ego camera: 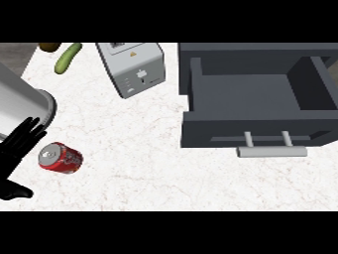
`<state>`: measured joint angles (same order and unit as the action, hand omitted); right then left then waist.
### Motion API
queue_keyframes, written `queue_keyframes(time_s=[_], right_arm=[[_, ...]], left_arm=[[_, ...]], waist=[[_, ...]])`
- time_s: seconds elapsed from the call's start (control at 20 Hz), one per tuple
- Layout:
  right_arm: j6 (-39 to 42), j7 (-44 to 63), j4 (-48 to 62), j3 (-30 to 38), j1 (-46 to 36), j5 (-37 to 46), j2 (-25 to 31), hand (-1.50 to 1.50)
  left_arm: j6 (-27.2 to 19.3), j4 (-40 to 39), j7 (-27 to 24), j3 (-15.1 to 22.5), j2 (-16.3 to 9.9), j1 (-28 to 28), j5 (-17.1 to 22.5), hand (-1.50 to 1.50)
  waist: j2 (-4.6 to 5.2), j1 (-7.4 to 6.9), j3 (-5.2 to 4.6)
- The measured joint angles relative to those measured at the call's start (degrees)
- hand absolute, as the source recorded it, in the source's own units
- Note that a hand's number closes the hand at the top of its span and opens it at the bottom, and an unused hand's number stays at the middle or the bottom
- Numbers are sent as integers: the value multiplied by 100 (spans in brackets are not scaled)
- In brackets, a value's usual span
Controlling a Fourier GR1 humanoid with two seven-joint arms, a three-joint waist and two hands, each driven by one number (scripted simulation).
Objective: Pick up the can, place it into the drawer and close the drawer
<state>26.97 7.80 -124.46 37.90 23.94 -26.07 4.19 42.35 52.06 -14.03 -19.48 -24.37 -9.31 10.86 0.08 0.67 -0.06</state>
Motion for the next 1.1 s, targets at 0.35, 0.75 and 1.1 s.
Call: queue_keyframes(time_s=[0.35,0.75,1.1], right_arm=[[208,82,-112,127,92,-120,-141,-150],[246,266,-161,265,-34,-240,-119,-150],[335,314,-133,403,-9,-387,-110,-150]], left_arm=[[-233,-1280,-1005,214,-47,-330,-748,-150],[-425,-2390,-1476,361,-23,-782,-1053,-150],[-530,-2999,-1662,421,84,-1077,-1127,-150]], waist=[[3,17,-3],[6,16,-3],[11,37,-6]])
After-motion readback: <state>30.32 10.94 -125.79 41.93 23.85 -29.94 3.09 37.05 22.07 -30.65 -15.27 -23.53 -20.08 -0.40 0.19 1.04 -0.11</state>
